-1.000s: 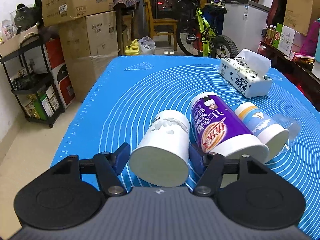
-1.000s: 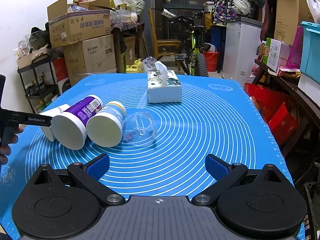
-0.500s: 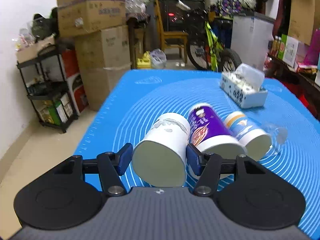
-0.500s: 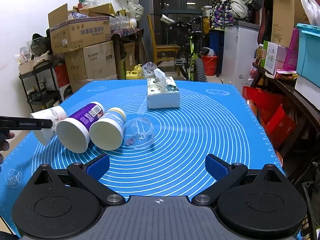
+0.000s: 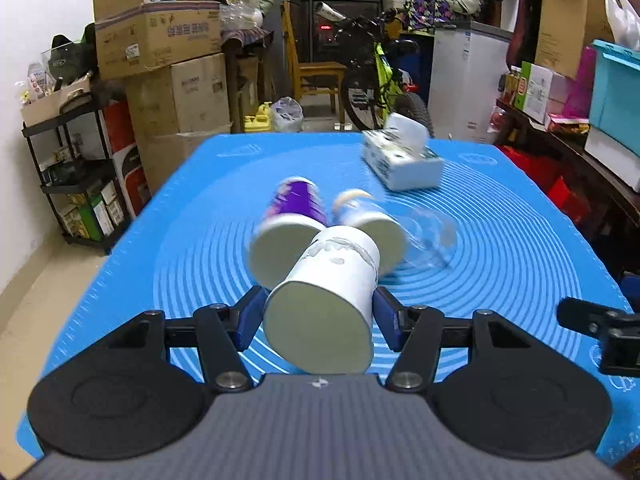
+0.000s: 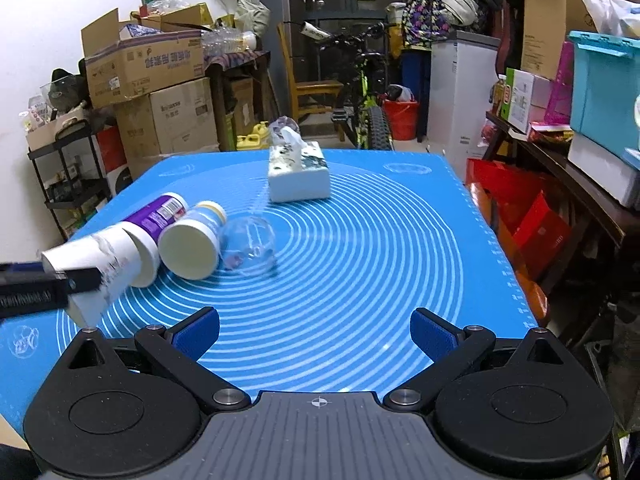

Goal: Flip cup upside down
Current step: 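Close the left gripper on the white paper cup's body, then lift the white paper cup with the left gripper and pull it back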

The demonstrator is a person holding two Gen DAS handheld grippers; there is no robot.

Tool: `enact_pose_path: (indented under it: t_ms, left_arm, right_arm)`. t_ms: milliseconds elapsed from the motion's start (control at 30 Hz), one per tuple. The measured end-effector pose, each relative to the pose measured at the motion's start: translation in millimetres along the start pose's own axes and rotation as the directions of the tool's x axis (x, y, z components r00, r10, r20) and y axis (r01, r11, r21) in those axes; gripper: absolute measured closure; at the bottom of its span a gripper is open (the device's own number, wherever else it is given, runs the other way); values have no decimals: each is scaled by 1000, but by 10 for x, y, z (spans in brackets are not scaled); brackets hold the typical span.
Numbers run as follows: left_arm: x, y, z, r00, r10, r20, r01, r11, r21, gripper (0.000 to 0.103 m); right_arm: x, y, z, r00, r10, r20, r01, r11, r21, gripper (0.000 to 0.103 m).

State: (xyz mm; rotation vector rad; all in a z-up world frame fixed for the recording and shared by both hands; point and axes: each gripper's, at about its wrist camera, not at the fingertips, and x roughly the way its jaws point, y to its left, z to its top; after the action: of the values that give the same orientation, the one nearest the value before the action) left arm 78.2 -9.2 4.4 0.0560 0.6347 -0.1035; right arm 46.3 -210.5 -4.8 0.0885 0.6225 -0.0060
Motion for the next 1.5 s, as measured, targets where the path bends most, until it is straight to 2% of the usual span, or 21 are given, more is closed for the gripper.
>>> enact_pose_path:
  t_ms: [133,400,533,567,700,733,1267,1500]
  left_arm:
    - [63,-201,-85,999,-29,-27,29,1000,-7,43]
    - [273,-592,-290,1000,26,-9,-26,999,41,42]
    - [316,-673,-339,999,37,5,-37,996,77,36]
    - [310,-686,-346,999,40,3,-40,996,84,36]
    - [317,-664,-340,998,48,-31,-46,997,64,18]
    - [310,-651,-348,998,51,-31,-49,997,57,17]
    - [282,-693,-330,999,37,-33,-33,994,104,13]
    - [58,-622,-247,1000,12,-24,-9,996,93,9]
  right_arm:
    - [-10,-133,-51,1000,-18,-14,18,1000,9,2]
    - [46,-311,-138,998,-41,-48,43,999,34,2]
    - [70,-342,-160,997,-48,-63,50,998,35,2]
    - [72,-345,-165,997,-49,-65,52,998,34,2]
    - [83,-339,-160,996,-50,-72,52,998,35,2]
    - [82,-332,-159,996,-49,-72,51,998,34,2]
    - [42,-298,-141,997,-46,-68,47,999,20,2]
    - [-8,-259,-97,998,-26,-60,27,999,20,2]
